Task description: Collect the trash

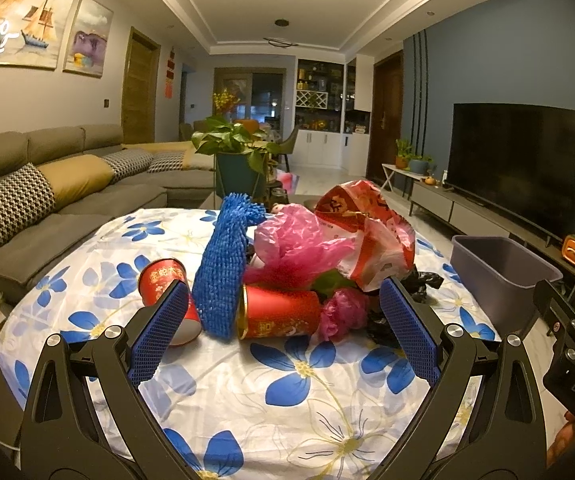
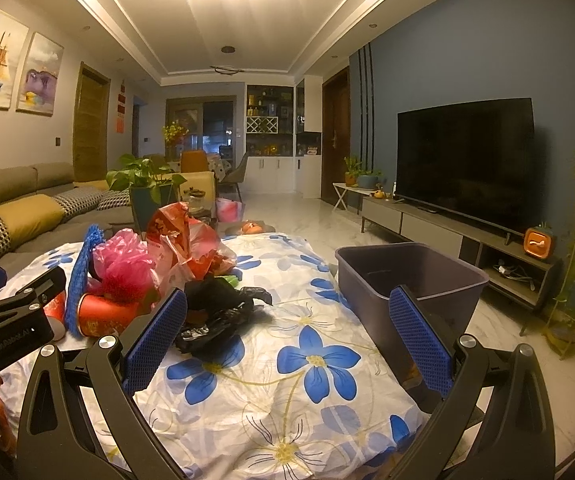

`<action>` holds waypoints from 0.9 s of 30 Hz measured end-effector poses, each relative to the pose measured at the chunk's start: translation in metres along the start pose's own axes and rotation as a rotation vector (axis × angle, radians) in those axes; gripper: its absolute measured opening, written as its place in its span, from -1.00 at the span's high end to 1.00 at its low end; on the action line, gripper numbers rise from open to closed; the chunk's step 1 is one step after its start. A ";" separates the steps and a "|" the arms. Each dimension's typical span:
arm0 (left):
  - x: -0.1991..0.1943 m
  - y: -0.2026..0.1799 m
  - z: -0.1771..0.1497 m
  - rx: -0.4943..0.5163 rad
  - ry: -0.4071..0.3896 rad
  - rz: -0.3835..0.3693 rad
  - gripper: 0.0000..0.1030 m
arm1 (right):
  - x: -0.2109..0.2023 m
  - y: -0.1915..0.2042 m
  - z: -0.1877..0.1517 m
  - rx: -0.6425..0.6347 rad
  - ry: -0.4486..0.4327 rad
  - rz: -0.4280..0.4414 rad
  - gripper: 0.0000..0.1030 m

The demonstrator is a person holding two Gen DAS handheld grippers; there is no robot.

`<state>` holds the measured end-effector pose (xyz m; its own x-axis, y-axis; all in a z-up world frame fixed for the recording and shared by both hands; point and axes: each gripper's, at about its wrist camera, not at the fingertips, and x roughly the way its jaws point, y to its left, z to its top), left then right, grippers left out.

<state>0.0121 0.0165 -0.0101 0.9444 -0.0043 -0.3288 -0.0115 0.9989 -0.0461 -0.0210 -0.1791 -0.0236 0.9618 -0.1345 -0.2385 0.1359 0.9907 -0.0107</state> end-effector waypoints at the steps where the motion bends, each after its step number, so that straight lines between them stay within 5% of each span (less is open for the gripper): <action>1: 0.001 0.001 0.000 -0.002 -0.001 0.002 -0.84 | 0.002 0.001 -0.001 -0.001 0.002 0.004 -0.90; 9: 0.020 0.021 -0.005 -0.035 0.016 0.033 -0.84 | 0.029 0.013 -0.009 -0.013 0.032 0.060 -0.90; 22: 0.051 0.046 -0.008 -0.066 0.015 0.072 -0.84 | 0.088 0.039 -0.023 -0.021 0.112 0.178 -0.58; 27: 0.061 0.051 -0.004 -0.074 0.008 0.081 -0.84 | 0.100 0.052 -0.014 -0.045 0.075 0.216 -0.51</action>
<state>0.0678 0.0666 -0.0364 0.9369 0.0754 -0.3414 -0.1118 0.9898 -0.0882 0.0785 -0.1408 -0.0614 0.9469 0.0810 -0.3111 -0.0835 0.9965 0.0050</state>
